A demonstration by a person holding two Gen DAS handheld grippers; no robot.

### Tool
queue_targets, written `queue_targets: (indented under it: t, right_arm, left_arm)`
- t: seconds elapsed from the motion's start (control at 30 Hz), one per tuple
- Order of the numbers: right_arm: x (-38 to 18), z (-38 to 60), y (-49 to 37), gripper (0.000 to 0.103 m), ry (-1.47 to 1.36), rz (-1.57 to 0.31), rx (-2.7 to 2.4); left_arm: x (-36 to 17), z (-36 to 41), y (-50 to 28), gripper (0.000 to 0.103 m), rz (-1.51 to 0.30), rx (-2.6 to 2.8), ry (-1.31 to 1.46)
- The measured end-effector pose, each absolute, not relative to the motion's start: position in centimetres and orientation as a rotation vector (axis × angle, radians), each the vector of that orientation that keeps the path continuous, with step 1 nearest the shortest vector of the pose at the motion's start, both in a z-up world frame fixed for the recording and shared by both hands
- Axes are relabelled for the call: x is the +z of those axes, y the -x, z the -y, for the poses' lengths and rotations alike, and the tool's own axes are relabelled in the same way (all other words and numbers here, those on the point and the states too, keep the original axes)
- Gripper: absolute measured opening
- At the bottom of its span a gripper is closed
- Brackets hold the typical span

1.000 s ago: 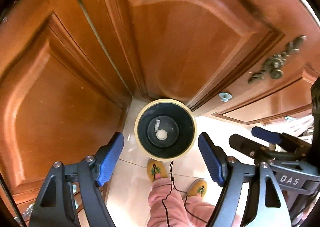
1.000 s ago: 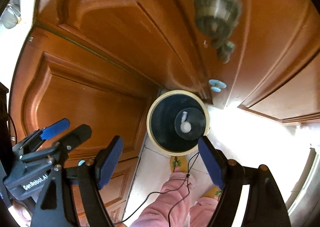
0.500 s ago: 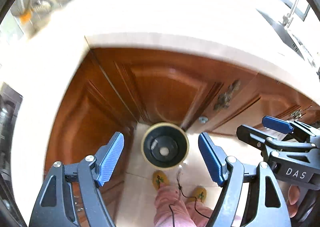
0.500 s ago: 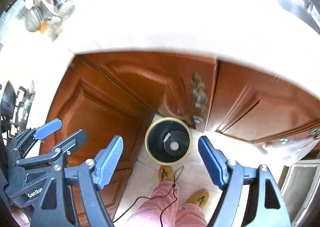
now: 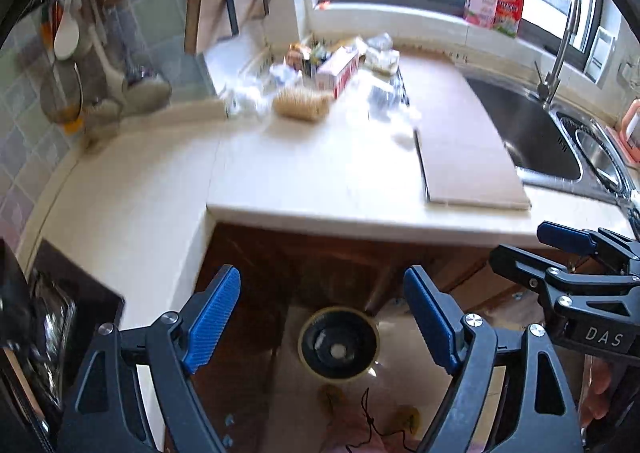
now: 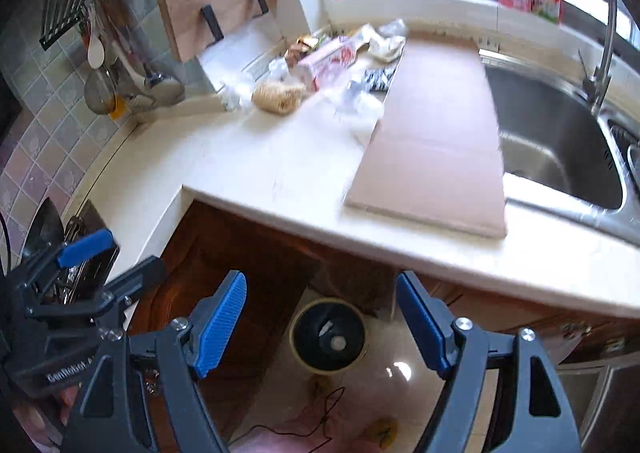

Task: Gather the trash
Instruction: 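Raise both tools back over the counter trash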

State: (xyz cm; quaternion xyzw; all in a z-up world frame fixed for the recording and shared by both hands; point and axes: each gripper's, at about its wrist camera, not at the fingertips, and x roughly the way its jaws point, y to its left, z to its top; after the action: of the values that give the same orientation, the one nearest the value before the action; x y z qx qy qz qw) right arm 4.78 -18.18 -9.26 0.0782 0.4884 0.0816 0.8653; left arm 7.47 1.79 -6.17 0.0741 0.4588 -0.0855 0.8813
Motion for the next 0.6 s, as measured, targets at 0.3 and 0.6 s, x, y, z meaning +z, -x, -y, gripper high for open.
queue_targets:
  t: [0.3, 0.6]
  right_arm:
    - [-5.1, 19.4, -9.7, 0.078, -0.126, -1.014, 0.132]
    - [-2.4, 18.8, -16.6, 0.078, -0.082, -1.003, 0.076]
  left_arm:
    - [-2.5, -2.7, -14.7, 0.083, -0.931, -0.173, -0.086]
    - [-2.2, -2.7, -22.4, 0.088, -0.948, -0.197, -0.101]
